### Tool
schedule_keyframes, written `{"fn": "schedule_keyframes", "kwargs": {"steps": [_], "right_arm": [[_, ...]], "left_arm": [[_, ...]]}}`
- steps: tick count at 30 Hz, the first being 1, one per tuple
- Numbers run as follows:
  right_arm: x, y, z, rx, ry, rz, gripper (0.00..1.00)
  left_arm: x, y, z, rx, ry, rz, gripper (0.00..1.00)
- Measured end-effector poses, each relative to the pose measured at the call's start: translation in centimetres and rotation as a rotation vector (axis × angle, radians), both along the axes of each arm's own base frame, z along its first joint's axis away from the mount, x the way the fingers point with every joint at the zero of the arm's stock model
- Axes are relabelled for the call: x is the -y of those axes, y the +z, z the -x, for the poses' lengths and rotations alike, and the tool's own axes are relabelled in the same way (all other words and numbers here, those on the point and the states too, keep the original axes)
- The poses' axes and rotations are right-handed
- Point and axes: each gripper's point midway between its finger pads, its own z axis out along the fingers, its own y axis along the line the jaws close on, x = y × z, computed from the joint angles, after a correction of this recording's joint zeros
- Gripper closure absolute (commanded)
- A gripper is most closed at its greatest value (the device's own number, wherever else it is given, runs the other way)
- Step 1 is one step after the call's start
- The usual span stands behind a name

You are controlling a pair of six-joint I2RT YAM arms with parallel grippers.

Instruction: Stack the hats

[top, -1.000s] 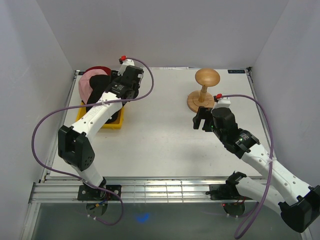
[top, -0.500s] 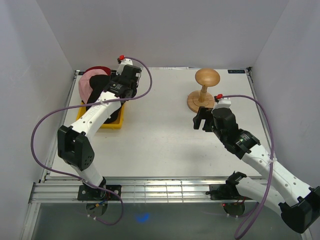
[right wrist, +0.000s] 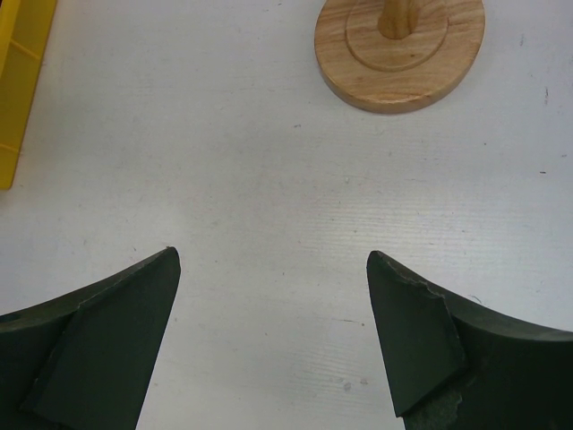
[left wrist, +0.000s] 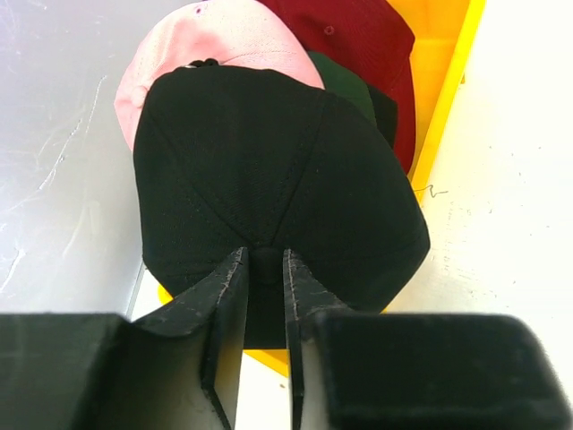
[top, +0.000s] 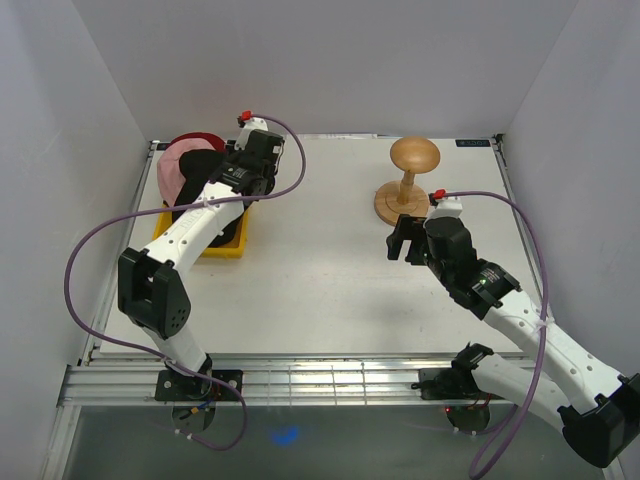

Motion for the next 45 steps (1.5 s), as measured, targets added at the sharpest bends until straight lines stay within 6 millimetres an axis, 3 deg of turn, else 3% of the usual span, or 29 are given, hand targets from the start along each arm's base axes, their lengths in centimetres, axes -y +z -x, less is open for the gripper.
{"fn": "schedule_keyframes", "kwargs": {"steps": [5, 9, 21, 27, 36, 40, 45], "right_arm": [[0.0, 0.0, 0.0, 0.0, 0.0, 0.0, 0.1], [0.0, 0.0, 0.0, 0.0, 0.0, 0.0, 0.1], [0.0, 0.2, -0.1, 0.005, 0.001, 0.004, 0.1], [0.1, 1.5, -0.5, 0.032, -0.007, 0.009, 0.1], [0.6, 5.6, -1.9, 0.097, -0.028, 0.03, 0.09], [1.7, 8.9, -4.2, 0.118, -0.066, 0.021, 0.06], [5.4, 11.8, -7.8, 0.11, -0.129, -0.022, 0.03]], "left_arm": [[0.0, 0.0, 0.0, -0.004, -0.003, -0.006, 0.85], [0.0, 0.5, 0.0, -0.002, -0.005, -0.008, 1.0], [0.2, 5.2, 0.0, 0.05, -0.015, 0.023, 1.0], [1.6, 8.0, 0.6, 0.074, -0.056, 0.047, 1.0], [6.4, 13.7, 1.9, 0.166, -0.175, 0.127, 1.0], [9.9, 13.7, 2.0, 0.153, -0.25, 0.158, 1.0], [14.3, 12.7, 1.5, 0.12, -0.353, 0.233, 1.0]]}}
